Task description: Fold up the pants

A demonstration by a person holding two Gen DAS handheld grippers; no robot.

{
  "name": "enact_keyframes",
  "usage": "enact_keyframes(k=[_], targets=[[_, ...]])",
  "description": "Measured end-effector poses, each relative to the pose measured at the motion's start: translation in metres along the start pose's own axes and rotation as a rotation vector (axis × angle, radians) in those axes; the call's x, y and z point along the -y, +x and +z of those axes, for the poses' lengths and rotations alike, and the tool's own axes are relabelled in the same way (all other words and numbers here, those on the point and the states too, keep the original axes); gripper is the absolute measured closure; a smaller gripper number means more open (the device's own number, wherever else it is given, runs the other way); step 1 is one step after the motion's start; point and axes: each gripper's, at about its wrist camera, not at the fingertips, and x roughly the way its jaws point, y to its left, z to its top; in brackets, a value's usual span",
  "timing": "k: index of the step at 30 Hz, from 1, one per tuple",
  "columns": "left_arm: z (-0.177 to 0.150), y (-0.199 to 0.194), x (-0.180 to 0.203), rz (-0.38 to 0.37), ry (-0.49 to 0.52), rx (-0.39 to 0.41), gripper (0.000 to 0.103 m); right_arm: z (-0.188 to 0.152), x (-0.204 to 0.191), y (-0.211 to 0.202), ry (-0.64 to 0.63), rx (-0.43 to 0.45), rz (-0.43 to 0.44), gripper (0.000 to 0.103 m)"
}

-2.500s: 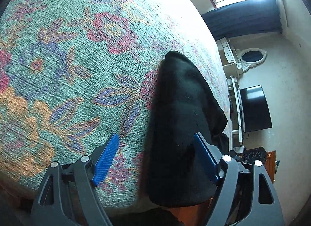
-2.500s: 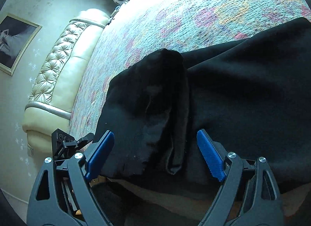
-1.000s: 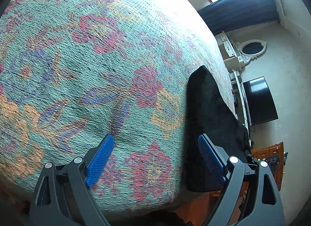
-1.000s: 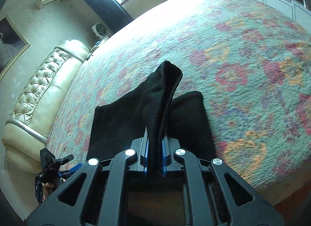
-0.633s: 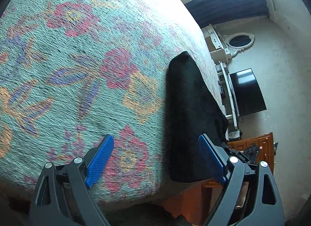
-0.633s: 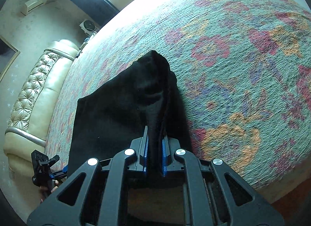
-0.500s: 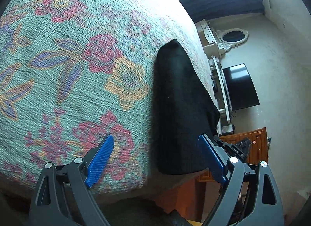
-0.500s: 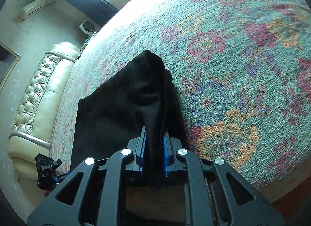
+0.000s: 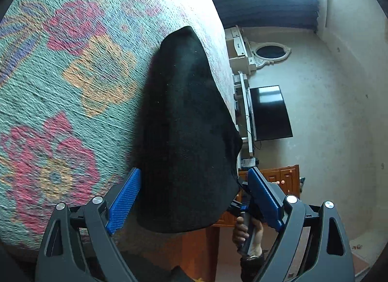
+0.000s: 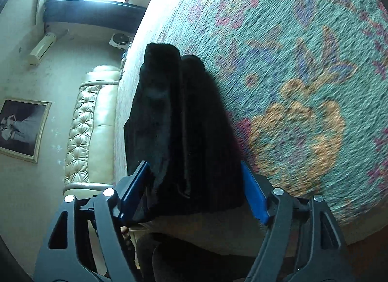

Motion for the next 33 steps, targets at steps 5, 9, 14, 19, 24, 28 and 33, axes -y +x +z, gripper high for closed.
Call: enact_keyframes(k=[5, 9, 14, 19, 24, 28, 33], targets=[[-0.002, -0.006, -0.01, -0.05, 0.001, 0.02, 0.016, -0.005, -0.009, 0.007, -0.057, 0.004, -0.014, 0.019], [-0.001, -0.026, -0.021, -0.053, -0.039, 0.012, 0.016, -0.004, -0.01, 0.007, -0.047, -0.006, -0.002, 0.019], [0.004, -0.016, -0.01, 0.204, -0.007, -0.097, 0.016, 0.001, -0.009, 0.007, -0.072, -0.005, -0.036, 0.018], [0.021, 0.003, 0.002, 0.284, -0.047, -0.095, 0.016, -0.002, -0.017, 0.013, -0.098, 0.006, -0.047, 0.015], [0.016, 0.003, 0.0, 0.277, -0.024, -0.074, 0.05, -0.005, -0.019, 0.015, -0.119, 0.005, -0.037, 0.017], [0.019, -0.004, -0.008, 0.257, -0.032, -0.061, 0.058, -0.01, -0.013, 0.015, -0.141, 0.01, -0.068, 0.038], [0.013, -0.009, 0.016, 0.361, 0.125, -0.012, 0.063, -0.019, -0.016, 0.017, -0.148, 0.036, -0.083, 0.047]])
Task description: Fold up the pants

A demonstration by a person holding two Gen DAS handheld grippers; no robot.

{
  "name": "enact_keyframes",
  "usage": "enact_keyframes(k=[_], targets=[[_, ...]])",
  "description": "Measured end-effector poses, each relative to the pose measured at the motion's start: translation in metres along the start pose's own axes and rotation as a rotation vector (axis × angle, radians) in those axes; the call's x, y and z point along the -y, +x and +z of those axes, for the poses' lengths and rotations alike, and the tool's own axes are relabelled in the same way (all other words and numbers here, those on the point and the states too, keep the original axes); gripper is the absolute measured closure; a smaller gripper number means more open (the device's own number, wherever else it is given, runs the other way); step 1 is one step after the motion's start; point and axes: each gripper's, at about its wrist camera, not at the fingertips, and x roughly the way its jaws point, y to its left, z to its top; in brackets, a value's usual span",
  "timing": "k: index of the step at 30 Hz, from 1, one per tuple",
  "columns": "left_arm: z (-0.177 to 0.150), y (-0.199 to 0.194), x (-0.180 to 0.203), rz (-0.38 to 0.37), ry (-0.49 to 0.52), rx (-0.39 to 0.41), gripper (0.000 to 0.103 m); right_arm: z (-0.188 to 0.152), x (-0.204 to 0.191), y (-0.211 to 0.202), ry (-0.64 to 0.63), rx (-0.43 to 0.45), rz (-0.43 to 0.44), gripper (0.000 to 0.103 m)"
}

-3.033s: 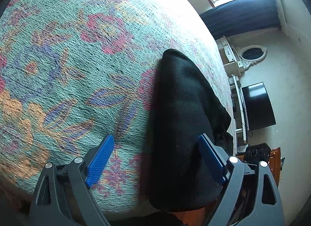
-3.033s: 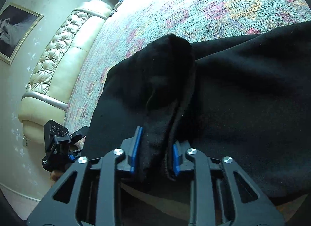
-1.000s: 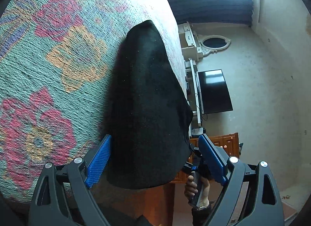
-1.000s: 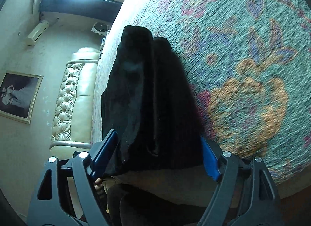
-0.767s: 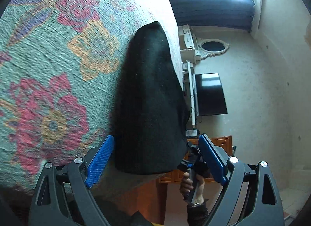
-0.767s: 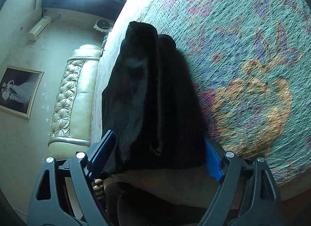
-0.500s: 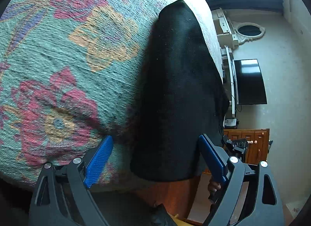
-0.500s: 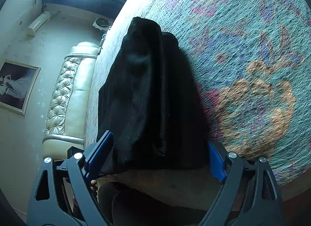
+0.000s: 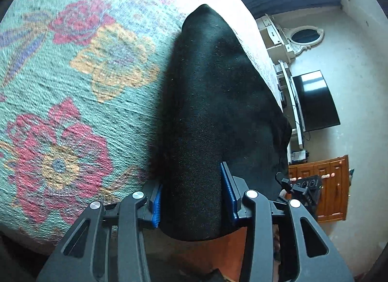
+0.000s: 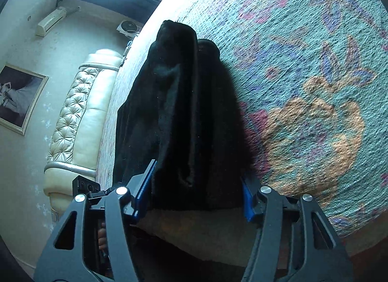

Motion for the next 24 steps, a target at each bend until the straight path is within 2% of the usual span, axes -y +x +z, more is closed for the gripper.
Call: enact_keyframes(k=[12, 24], targets=[[-0.008, -0.024, 0.003, 0.096, 0.113, 0.074, 0.069, -0.012, -0.03, 0.013, -0.007, 0.019, -0.036, 0.05], [-0.015, -0.047, -0.008, 0.113, 0.073, 0.12, 0.069, -0.019, -0.065, 0.05, -0.027, -0.024, -0.037, 0.05]])
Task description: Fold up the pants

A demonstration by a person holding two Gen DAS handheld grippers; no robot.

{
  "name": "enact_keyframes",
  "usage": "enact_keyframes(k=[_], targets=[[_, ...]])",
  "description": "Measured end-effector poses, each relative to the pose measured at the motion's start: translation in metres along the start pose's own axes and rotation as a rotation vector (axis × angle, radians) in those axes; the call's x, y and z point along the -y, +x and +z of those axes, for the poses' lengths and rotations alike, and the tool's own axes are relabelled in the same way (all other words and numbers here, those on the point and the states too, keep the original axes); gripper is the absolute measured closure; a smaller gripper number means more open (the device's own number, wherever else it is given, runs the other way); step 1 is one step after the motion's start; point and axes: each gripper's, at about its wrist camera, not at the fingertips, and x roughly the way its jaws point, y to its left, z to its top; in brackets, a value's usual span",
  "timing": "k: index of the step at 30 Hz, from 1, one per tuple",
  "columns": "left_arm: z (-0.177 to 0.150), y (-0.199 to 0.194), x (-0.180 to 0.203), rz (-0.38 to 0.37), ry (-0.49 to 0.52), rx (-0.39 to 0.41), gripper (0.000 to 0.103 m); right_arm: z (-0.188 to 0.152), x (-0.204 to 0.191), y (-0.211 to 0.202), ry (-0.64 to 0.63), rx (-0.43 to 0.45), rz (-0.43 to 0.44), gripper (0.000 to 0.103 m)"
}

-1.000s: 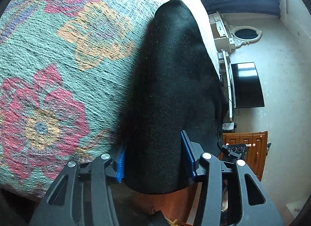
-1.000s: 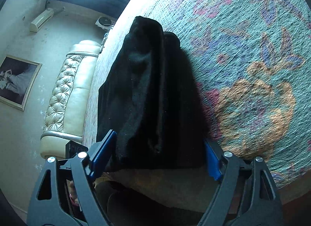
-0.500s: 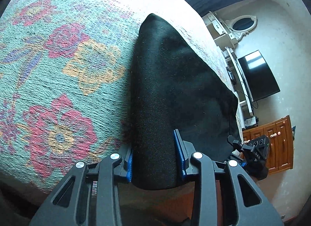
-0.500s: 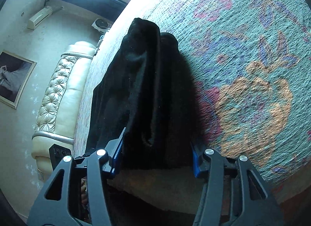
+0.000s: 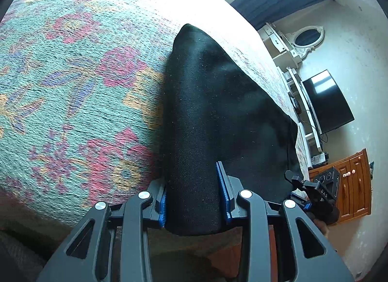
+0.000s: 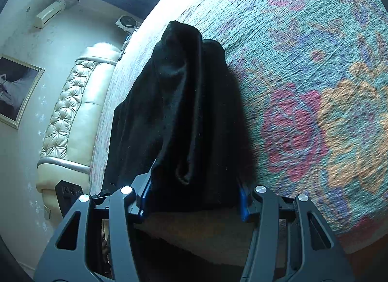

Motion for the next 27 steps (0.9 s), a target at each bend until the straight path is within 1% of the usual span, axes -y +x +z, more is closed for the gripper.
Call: enact_keyframes(k=[4, 11, 14, 17, 19, 22, 24, 25, 27], targets=[[-0.003, -0.009, -0.005, 0.012, -0.023, 0.027, 0.069, -0.002, -0.013, 0.015, -0.015, -0.024, 0.004, 0.05], [-0.01, -0.036, -0.035, 0.03, -0.082, 0.078, 0.069, -0.004, -0.049, 0.049, -0.073, -0.094, 0.02, 0.051], [-0.011, -0.042, -0.044, 0.028, -0.082, 0.086, 0.069, -0.007, -0.062, 0.061, -0.099, -0.12, 0.025, 0.051], [-0.012, -0.038, -0.049, -0.01, -0.066, 0.063, 0.066, -0.008, -0.062, 0.063, -0.102, -0.124, 0.026, 0.051], [-0.012, -0.036, -0.053, -0.062, -0.066, 0.056, 0.062, -0.009, -0.057, 0.061, -0.08, -0.121, 0.041, 0.049], [-0.014, -0.04, -0.073, -0.175, -0.153, 0.046, 0.061, -0.007, -0.051, 0.058, -0.058, -0.13, 0.069, 0.043], [-0.017, -0.053, -0.084, -0.225, -0.192, 0.082, 0.061, -0.005, -0.048, 0.052, -0.054, -0.132, 0.085, 0.04], [-0.018, -0.061, -0.088, -0.232, -0.192, 0.106, 0.061, -0.004, -0.045, 0.047, -0.051, -0.12, 0.091, 0.037], [-0.016, -0.073, -0.094, -0.22, -0.185, 0.133, 0.061, 0.001, -0.039, 0.04, -0.036, -0.1, 0.107, 0.033]])
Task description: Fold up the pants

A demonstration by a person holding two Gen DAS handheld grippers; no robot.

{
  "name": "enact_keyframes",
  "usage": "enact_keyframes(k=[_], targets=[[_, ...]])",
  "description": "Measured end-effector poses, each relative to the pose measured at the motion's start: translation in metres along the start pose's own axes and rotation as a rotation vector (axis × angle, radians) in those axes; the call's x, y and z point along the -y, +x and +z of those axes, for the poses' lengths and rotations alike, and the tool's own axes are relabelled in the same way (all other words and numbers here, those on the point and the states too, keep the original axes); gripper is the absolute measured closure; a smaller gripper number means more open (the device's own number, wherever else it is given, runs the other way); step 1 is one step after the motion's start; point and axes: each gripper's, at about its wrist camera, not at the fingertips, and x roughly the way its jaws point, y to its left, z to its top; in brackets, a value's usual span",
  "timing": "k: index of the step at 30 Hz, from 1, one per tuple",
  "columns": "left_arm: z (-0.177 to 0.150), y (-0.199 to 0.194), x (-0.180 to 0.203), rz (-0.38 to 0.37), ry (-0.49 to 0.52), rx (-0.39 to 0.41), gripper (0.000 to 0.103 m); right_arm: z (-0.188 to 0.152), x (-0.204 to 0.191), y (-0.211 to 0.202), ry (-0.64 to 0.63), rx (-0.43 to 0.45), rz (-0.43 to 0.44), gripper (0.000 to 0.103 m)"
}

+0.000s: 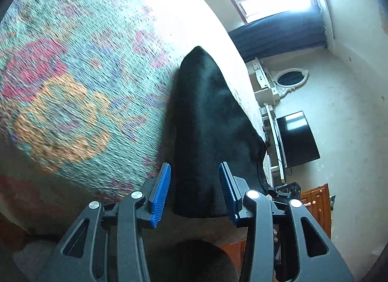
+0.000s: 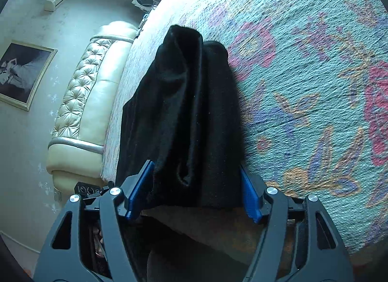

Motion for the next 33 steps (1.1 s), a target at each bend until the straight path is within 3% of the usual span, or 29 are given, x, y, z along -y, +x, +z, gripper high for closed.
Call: enact_keyframes(k=[4, 6, 11, 13, 15, 16, 17, 18, 20, 26, 30, 33], targets=[[0.014, 0.002, -0.007, -0.021, -0.043, 0.018, 0.061, 0.013, 0.014, -0.006, 0.051, 0.025, 0.035, 0.031], [0.02, 0.017, -0.006, -0.05, -0.058, -0.01, 0.061, 0.02, 0.015, -0.002, 0.049, 0.016, 0.045, 0.029], [0.041, 0.05, -0.013, -0.044, -0.057, -0.079, 0.061, 0.037, 0.007, 0.018, 0.004, -0.003, 0.062, 0.023], [0.046, 0.061, -0.01, -0.057, -0.057, -0.106, 0.053, 0.042, 0.004, 0.026, -0.006, -0.01, 0.069, 0.022], [0.05, 0.073, -0.004, -0.05, -0.034, -0.134, 0.051, 0.048, 0.0, 0.035, -0.023, -0.025, 0.067, 0.023], [0.049, 0.075, -0.002, -0.034, -0.016, -0.137, 0.052, 0.049, -0.004, 0.039, -0.045, -0.03, 0.047, 0.026], [0.048, 0.076, 0.0, -0.005, 0.005, -0.135, 0.063, 0.049, -0.007, 0.044, -0.064, -0.04, 0.014, 0.043], [0.046, 0.078, 0.002, 0.024, 0.023, -0.134, 0.067, 0.049, -0.007, 0.048, -0.066, -0.048, -0.007, 0.051], [0.044, 0.077, 0.003, 0.037, 0.032, -0.118, 0.073, 0.048, -0.004, 0.048, -0.05, -0.035, 0.017, 0.058], [0.043, 0.066, 0.012, 0.093, 0.045, -0.063, 0.078, 0.045, -0.014, 0.048, -0.075, -0.013, 0.032, 0.067], [0.046, 0.038, 0.009, 0.166, 0.081, 0.009, 0.078, 0.041, -0.031, 0.068, -0.098, -0.054, 0.059, 0.067], [0.049, 0.024, -0.006, 0.177, 0.03, 0.039, 0.078, 0.039, -0.046, 0.088, -0.12, -0.083, 0.071, 0.067]])
